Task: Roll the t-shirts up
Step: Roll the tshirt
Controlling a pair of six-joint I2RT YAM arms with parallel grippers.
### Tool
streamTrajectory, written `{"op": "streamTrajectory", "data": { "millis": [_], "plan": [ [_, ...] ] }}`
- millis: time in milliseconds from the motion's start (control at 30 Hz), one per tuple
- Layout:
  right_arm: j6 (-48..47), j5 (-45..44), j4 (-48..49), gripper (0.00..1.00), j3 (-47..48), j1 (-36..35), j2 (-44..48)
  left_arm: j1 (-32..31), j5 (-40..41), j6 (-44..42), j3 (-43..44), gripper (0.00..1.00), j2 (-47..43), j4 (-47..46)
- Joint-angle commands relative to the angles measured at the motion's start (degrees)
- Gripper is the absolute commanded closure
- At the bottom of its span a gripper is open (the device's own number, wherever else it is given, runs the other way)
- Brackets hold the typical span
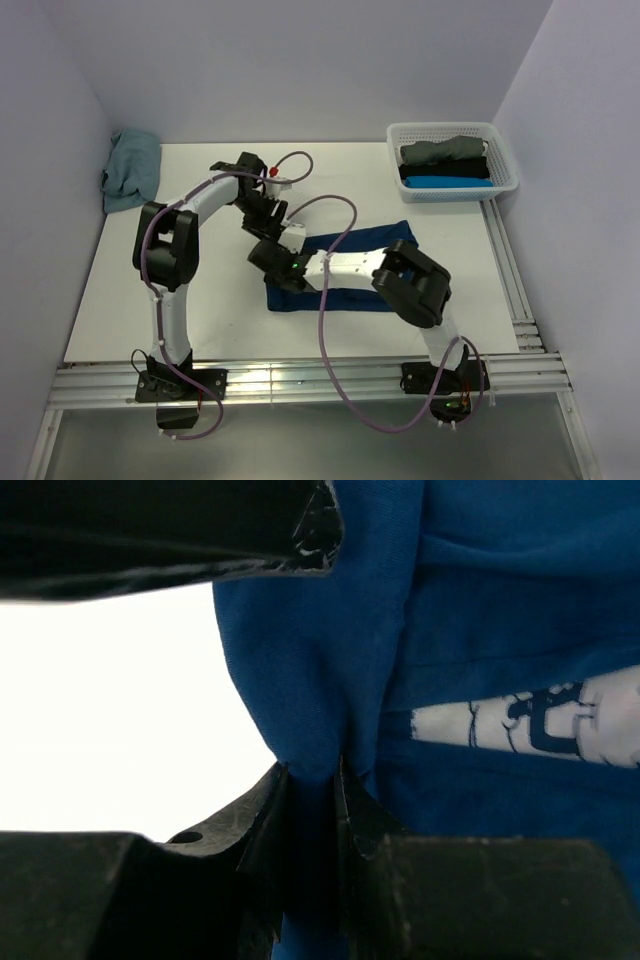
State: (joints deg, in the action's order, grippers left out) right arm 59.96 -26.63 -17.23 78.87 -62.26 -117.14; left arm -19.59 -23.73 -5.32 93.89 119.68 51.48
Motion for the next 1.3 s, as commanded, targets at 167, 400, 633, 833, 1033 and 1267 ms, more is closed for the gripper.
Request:
{"op": "streamTrajectory", "data": {
  "millis": [167, 400, 633, 833, 1033, 1267],
  "plan": [
    [11.3, 20.74, 33.56, 0.9, -17.78, 6.18, 7.72, 5.61, -10.63, -3.02, 3.14, 0.31, -3.49, 2.04],
    [20.18, 26.01, 53.86, 0.92, -24.28, 7.59, 4.12, 10.98, -19.07, -8.03, -1.86, 0.28, -4.8, 2.74],
    [25.55, 25.14, 62.49, 0.93, -28.41, 7.5, 2.09, 11.16, -22.24, -8.48, -10.64, 0.27, -4.46, -2.43],
    [25.47, 24.17, 63.11, 0.93, -30.09, 7.33, 1.92, 10.89, -23.56, -6.72, -13.2, 0.27, -2.7, -5.77],
    [24.77, 23.21, 60.23, 0.93, -29.92, 6.89, 1.65, 9.84, -18.83, -2.77, -12.68, 0.34, -2.43, -9.11],
    [21.52, 20.4, 51.19, 0.86, -27.82, 5.31, 3.59, 5.89, -7.05, 2.24, -11.18, 0.65, -3.14, -10.53]
  ]
}}
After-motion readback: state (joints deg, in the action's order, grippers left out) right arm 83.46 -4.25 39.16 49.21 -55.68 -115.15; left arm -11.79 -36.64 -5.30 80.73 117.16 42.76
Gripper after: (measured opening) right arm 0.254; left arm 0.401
